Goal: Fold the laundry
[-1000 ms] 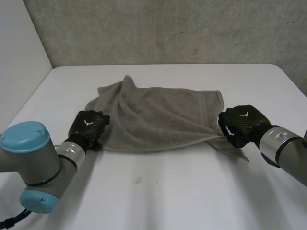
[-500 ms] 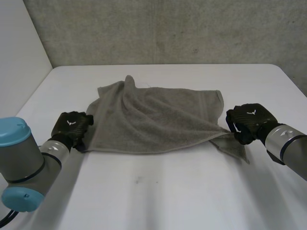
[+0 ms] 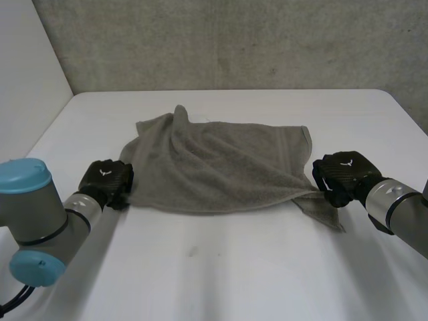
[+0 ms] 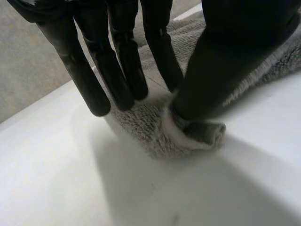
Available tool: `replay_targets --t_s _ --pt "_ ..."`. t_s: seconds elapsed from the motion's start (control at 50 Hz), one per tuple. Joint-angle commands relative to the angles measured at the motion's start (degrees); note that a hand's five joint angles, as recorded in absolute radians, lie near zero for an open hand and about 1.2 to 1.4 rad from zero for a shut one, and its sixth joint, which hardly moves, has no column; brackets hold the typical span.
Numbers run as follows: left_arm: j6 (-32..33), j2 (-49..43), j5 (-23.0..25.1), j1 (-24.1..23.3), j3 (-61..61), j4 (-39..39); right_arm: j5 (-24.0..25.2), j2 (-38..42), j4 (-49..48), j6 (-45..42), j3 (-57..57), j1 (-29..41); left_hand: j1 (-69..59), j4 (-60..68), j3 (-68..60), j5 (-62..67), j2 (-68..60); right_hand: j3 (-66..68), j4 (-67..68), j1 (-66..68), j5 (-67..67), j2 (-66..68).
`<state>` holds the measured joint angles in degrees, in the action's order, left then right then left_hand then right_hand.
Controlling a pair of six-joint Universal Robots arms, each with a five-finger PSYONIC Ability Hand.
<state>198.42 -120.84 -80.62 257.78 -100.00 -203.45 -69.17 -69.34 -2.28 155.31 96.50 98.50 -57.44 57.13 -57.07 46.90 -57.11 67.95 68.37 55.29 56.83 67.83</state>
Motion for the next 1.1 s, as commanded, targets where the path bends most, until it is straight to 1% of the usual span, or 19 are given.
replay_targets --t_s 0.02,0.14,0.16,0.18,0.2,0.22,0.24,0.26,0.28,0.3,0.32,0.38,0.42,0.56,0.66,0.7,0.8,0.9,1.1 --pt "-0.1 0.6 -0.5 0.1 1.2 -1.2 0.2 0.0 0.2 0.3 0.0 0.0 -22.6 22.9 -22.9 23.1 -22.9 12.0 11.6 24.7 13.2 12.2" --pt "0.0 5.2 -0.6 0.2 -2.0 -1.2 0.1 0.1 2.7 1.8 -0.3 0.2 -22.6 22.9 -22.9 23.1 -22.9 12.0 11.6 24.7 13.2 12.2" --pt "0.0 6.2 -0.5 0.3 -3.2 -1.2 0.3 0.0 4.2 3.3 -0.6 0.1 -22.6 22.9 -22.9 23.1 -22.9 -2.9 -3.3 9.8 -1.8 -2.8" --pt "0.1 7.4 -0.5 0.2 -4.1 -1.2 0.3 0.0 4.2 3.3 -0.6 0.1 -22.6 22.9 -22.9 23.1 -22.9 -3.0 -3.5 9.6 -1.9 -2.9" --pt "0.1 7.4 -0.5 0.2 -4.2 -1.2 0.4 -0.1 5.4 5.7 -1.2 -0.1 -22.6 22.9 -22.9 23.1 -22.9 -21.4 -21.8 -8.7 -20.2 -21.2" --pt "0.1 8.6 -0.5 0.2 -4.9 -1.2 0.4 -0.1 5.4 5.7 -1.2 -0.1 -22.6 22.9 -22.9 23.1 -22.9 -21.5 -22.0 -8.9 -20.4 -21.4" --pt "0.1 8.6 -0.5 0.2 -4.9 -1.2 0.3 -0.3 6.8 8.1 -2.4 -0.3 -22.6 22.9 -22.9 23.1 -22.9 -33.4 -33.8 -20.7 -32.2 -33.2" --pt "0.1 9.8 -0.6 0.2 -5.6 -1.2 0.2 -0.4 7.6 10.6 -3.5 -0.3 -22.6 22.9 -22.9 23.1 -22.9 -40.5 -40.9 -27.8 -39.3 -40.3" --pt "0.1 11.0 -0.6 0.1 -6.3 -1.2 0.2 -0.4 7.6 10.6 -3.5 -0.3 -22.6 22.9 -22.9 23.1 -22.9 -40.5 -41.0 -27.9 -39.4 -40.4" --pt "0.1 11.0 -0.6 0.1 -6.3 -1.2 0.2 -0.4 8.6 12.7 -4.4 -0.5 -22.6 22.9 -22.9 23.1 -22.9 -45.7 -46.1 -33.0 -44.6 -45.6" --pt "0.1 11.9 -0.6 0.0 -6.8 -1.2 0.4 -0.6 9.6 14.9 -5.1 -0.8 -22.6 22.9 -22.9 23.1 -22.9 -46.6 -47.0 -33.9 -45.5 -46.5" --pt "0.1 14.0 -0.8 0.0 -7.1 -1.1 0.4 -0.7 10.2 16.8 -5.4 -1.4 -22.6 22.9 -22.9 23.1 -22.9 -47.4 -47.9 -34.8 -46.3 -47.3" --pt "0.1 15.4 -0.7 0.1 -7.3 -0.8 0.4 -1.5 10.6 19.5 -5.2 -3.6 -22.6 22.9 -22.9 23.1 -22.9 -48.1 -48.5 -35.5 -47.0 -48.0" --pt "-0.1 21.5 -0.6 0.7 -7.3 -0.5 0.6 -3.3 10.0 20.0 -0.9 -4.4 -22.6 22.9 -22.9 23.1 -22.9 -49.6 -50.0 -37.0 -48.5 -49.5" --pt "-0.1 23.5 -0.5 0.8 -7.3 -0.2 0.4 -3.3 7.8 20.5 2.1 -4.2 -22.6 22.9 -22.9 23.1 -22.9 -47.9 -48.4 -35.3 -46.8 -47.8" --pt "-0.1 23.8 -0.5 0.8 -7.3 0.0 0.4 -3.3 4.7 20.6 4.2 -3.9 -22.6 22.9 -22.9 23.1 -22.9 -44.4 -44.9 -31.8 -43.3 -44.3" --pt "0.0 24.0 -0.5 0.8 -7.3 0.2 0.0 -2.0 1.6 20.8 5.7 -3.4 -22.6 22.9 -22.9 23.1 -22.9 -42.7 -43.2 -30.1 -41.6 -42.6" --pt "0.0 23.9 -0.5 1.1 -7.4 0.2 -0.3 1.2 -0.1 21.8 5.6 -0.8 -22.6 22.9 -22.9 23.1 -22.9 -41.7 -42.1 -29.1 -40.6 -41.6" --pt "-0.1 23.9 -0.4 2.6 -7.4 0.2 -1.4 3.4 -3.2 21.3 6.0 0.9 -22.6 22.9 -22.9 23.1 -22.9 -38.2 -38.6 -25.5 -37.1 -38.1"
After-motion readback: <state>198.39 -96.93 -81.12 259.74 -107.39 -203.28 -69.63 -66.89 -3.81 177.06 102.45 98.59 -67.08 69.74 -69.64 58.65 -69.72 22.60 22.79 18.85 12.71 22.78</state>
